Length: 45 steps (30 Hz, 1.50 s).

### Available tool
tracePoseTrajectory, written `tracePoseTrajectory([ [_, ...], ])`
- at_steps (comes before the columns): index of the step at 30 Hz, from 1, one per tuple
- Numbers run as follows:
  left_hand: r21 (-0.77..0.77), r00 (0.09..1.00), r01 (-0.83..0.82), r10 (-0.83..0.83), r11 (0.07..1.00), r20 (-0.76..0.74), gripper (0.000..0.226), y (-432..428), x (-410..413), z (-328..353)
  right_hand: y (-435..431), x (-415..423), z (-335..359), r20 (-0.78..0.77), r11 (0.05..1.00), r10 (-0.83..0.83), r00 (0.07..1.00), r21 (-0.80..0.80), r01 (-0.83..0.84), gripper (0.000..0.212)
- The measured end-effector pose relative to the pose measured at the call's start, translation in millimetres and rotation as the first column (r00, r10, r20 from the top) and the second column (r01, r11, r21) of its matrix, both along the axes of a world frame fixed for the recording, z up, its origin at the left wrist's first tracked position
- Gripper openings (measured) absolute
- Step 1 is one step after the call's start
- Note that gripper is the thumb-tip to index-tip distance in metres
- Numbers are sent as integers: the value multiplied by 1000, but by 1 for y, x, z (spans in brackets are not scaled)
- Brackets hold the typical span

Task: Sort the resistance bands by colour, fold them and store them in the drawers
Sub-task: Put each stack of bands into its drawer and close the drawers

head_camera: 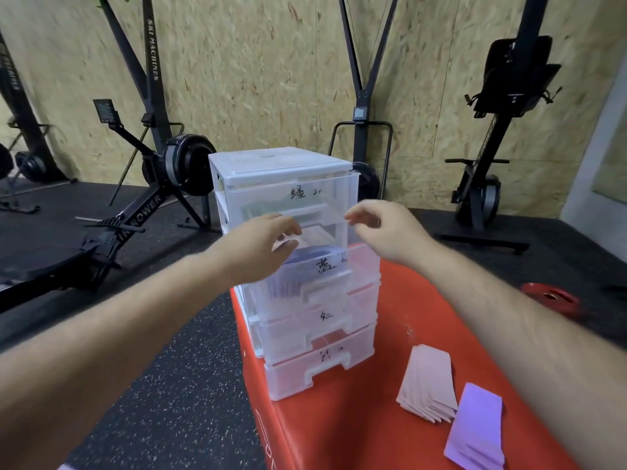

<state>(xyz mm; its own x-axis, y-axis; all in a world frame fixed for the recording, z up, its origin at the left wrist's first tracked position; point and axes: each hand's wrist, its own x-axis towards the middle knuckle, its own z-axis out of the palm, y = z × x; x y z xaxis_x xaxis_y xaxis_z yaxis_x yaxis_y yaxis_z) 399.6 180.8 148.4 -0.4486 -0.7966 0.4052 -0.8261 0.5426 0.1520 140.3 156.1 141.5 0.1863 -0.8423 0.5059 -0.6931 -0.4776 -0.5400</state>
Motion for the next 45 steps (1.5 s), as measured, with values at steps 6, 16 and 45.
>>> tracePoseTrajectory([
  [6, -404, 976, 109, -21, 908, 217, 35, 57, -4, -95, 43, 3, -107, -64, 990, -71, 995, -125, 63, 32],
  [16, -199, 951, -186, 227, 962, 210, 62, 32, -9, -115, 28, 42, -106, -149, 992, -76, 986, 92, 90, 61],
  [45, 379, 995, 90, -97, 921, -1, 59, 15, -205, -235, 61, -138, -243, -328, 820, -332, 884, 364, 442, 44],
])
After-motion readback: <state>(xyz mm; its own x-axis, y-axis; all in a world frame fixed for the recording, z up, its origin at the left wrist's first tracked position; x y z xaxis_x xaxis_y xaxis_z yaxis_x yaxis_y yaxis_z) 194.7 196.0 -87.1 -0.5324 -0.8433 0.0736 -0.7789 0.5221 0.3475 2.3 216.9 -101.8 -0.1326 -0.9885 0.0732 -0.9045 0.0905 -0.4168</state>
